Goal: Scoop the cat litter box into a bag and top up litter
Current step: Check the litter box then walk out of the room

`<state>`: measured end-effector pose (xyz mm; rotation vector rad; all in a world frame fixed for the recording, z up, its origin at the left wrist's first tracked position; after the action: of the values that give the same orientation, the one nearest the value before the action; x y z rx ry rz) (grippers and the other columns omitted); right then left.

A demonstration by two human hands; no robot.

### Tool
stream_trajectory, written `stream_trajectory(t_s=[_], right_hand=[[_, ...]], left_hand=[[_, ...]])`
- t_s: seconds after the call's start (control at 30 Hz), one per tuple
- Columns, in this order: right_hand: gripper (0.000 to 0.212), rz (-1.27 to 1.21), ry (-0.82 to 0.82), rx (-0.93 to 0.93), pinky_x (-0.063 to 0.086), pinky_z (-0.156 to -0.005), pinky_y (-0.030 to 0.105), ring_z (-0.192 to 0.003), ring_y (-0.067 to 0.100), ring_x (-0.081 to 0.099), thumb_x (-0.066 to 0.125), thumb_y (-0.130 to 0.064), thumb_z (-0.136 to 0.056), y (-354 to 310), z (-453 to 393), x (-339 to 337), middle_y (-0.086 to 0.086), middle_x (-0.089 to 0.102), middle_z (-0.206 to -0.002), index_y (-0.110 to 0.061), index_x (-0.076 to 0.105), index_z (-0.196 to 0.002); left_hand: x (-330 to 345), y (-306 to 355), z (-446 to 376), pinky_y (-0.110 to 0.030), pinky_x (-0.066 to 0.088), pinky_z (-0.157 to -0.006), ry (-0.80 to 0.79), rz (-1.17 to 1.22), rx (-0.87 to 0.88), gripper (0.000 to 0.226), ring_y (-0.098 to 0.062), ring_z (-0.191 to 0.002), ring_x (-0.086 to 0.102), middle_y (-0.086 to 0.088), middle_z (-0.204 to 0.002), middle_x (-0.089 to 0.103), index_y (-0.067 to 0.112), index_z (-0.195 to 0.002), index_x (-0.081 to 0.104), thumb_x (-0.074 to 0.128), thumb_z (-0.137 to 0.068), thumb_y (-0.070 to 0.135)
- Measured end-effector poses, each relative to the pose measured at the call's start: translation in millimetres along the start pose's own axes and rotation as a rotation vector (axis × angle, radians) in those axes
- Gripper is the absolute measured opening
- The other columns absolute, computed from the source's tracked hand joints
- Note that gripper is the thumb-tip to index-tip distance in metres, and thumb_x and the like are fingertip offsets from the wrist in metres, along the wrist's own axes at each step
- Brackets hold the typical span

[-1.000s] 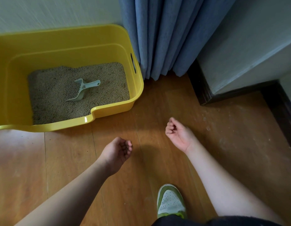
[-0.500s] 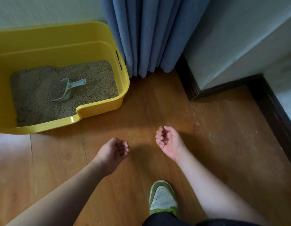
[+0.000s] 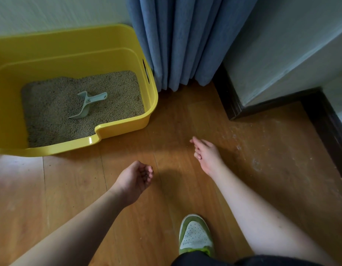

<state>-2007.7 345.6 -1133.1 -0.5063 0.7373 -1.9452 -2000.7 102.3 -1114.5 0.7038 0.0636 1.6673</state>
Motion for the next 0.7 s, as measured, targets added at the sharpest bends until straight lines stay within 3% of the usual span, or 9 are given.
stream_trajectory(t_s=[0.07,0.1,0.2,0.3,0.57,0.63,0.7], right_hand=[[0.033,0.214,0.013,-0.068,0.048,-0.076,0.02,-0.085,0.005,0.057,0.068,-0.035,-0.085,-2,0,-1,-0.006,0.066,-0.108,-0.022,0.065,-0.115],[0.031,0.39,0.049,-0.144,0.048,-0.081,0.022,-0.094,0.007,0.059,0.069,-0.036,-0.085,-3,-2,-1,-0.006,0.066,-0.109,-0.023,0.067,-0.112],[0.026,0.887,0.14,-0.377,0.04,-0.064,0.012,-0.083,0.008,0.056,0.068,-0.034,-0.085,-5,-5,2,-0.004,0.061,-0.096,-0.019,0.069,-0.106],[0.025,1.041,0.165,-0.455,0.035,-0.06,0.008,-0.079,0.008,0.054,0.068,-0.031,-0.086,1,-8,6,0.0,0.059,-0.1,-0.017,0.068,-0.107],[0.02,0.992,0.194,-0.412,0.037,-0.064,0.007,-0.086,0.009,0.057,0.061,-0.027,-0.091,1,-10,7,0.001,0.063,-0.107,-0.015,0.068,-0.106],[0.025,0.631,0.156,-0.248,0.045,-0.076,0.017,-0.094,0.011,0.058,0.059,-0.032,-0.092,-6,-5,9,-0.002,0.062,-0.109,-0.019,0.064,-0.113],[0.018,0.083,0.047,-0.054,0.046,-0.076,0.021,-0.081,0.009,0.054,0.06,-0.033,-0.092,-12,5,15,-0.002,0.06,-0.095,-0.019,0.062,-0.104]], left_hand=[[1,1,-1,-0.027,0.042,-0.063,-0.01,0.0,-0.001,0.029,-0.017,-0.061,0.05,-0.008,-0.069,0.054,0.005,-0.075,0.058,0.038,-0.093,0.016],[2,2,-1,-0.028,0.042,-0.064,-0.012,0.002,0.0,0.029,-0.017,-0.061,0.05,-0.009,-0.069,0.053,0.005,-0.075,0.058,0.038,-0.093,0.016],[1,3,0,-0.029,0.04,-0.065,-0.02,-0.003,0.015,0.031,-0.017,-0.061,0.048,-0.009,-0.068,0.052,0.005,-0.074,0.058,0.037,-0.094,0.016],[1,4,-2,-0.029,0.039,-0.066,-0.019,0.001,0.023,0.032,-0.018,-0.062,0.048,-0.009,-0.068,0.052,0.005,-0.074,0.058,0.037,-0.094,0.016],[6,8,0,-0.028,0.041,-0.063,-0.022,0.005,0.039,0.03,-0.017,-0.059,0.048,-0.009,-0.067,0.051,0.005,-0.074,0.056,0.036,-0.093,0.016],[7,11,0,-0.026,0.043,-0.059,-0.025,0.022,0.047,0.031,-0.016,-0.058,0.049,-0.009,-0.067,0.051,0.005,-0.073,0.056,0.036,-0.093,0.016],[10,14,-1,-0.024,0.045,-0.056,-0.028,0.047,0.047,0.031,-0.016,-0.057,0.049,-0.009,-0.067,0.051,0.004,-0.072,0.056,0.036,-0.093,0.016]])
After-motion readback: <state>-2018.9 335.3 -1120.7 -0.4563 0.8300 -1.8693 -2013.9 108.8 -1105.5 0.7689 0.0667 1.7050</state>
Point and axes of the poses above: each hand's wrist, its own z-axis away from the middle knuckle, its own x-axis out of the palm, y = z × x, the point moved 1 cm from there along -z, towards the middle knuckle
